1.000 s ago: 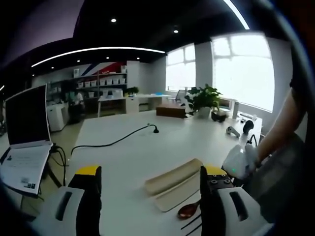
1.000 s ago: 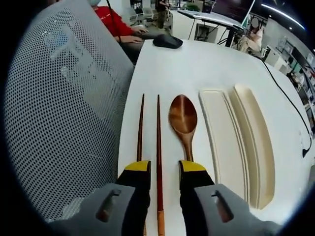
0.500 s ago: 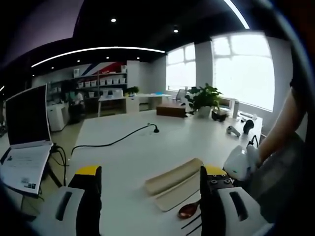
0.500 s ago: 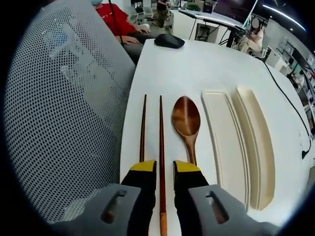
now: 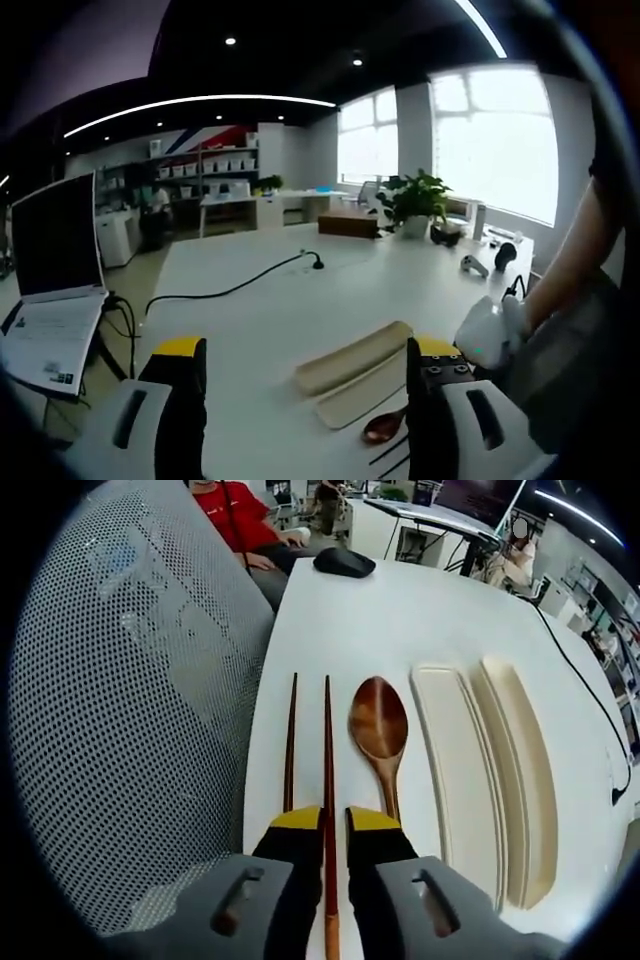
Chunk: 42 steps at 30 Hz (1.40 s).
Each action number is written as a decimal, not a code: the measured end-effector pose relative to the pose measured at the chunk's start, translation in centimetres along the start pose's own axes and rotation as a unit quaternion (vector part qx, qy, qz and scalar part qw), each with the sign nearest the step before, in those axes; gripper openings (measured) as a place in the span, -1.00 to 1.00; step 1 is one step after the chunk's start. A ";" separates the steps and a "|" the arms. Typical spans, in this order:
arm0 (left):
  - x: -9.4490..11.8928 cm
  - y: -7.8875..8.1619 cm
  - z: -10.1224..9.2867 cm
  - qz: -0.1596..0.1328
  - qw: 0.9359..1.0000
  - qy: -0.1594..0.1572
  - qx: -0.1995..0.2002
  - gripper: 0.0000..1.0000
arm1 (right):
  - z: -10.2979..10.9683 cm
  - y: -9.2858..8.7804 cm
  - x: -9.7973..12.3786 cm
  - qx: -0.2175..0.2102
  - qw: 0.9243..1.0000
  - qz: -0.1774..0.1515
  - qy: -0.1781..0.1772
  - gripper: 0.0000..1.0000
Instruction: Arrange the utensils inside the cutlery case until each visible utensil rests in its matching compartment.
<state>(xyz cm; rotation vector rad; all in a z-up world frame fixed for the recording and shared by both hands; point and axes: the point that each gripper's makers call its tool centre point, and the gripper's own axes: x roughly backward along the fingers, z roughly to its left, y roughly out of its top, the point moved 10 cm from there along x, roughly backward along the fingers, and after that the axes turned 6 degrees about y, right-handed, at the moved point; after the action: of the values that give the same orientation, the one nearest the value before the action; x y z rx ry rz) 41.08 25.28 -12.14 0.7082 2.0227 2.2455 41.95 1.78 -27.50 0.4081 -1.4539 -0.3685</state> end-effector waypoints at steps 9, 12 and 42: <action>0.0 -0.1 0.0 0.002 1.000 -0.001 0.000 0.69 | 0.2 0.2 0.0 0.013 1.000 0.005 0.003 -0.97; 0.0 -0.1 0.0 0.002 1.000 -0.001 0.001 0.69 | 0.2 0.2 -0.1 0.014 1.000 0.005 0.003 -0.97; -0.1 -0.2 -0.2 0.003 1.000 -0.003 0.000 0.69 | 0.0 0.1 0.8 0.018 1.000 0.003 0.006 -1.00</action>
<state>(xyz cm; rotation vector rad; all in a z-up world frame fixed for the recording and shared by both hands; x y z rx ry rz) 41.02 25.11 -12.33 0.7215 2.0210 2.2428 42.05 1.53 -26.77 0.4339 -1.4522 -0.3351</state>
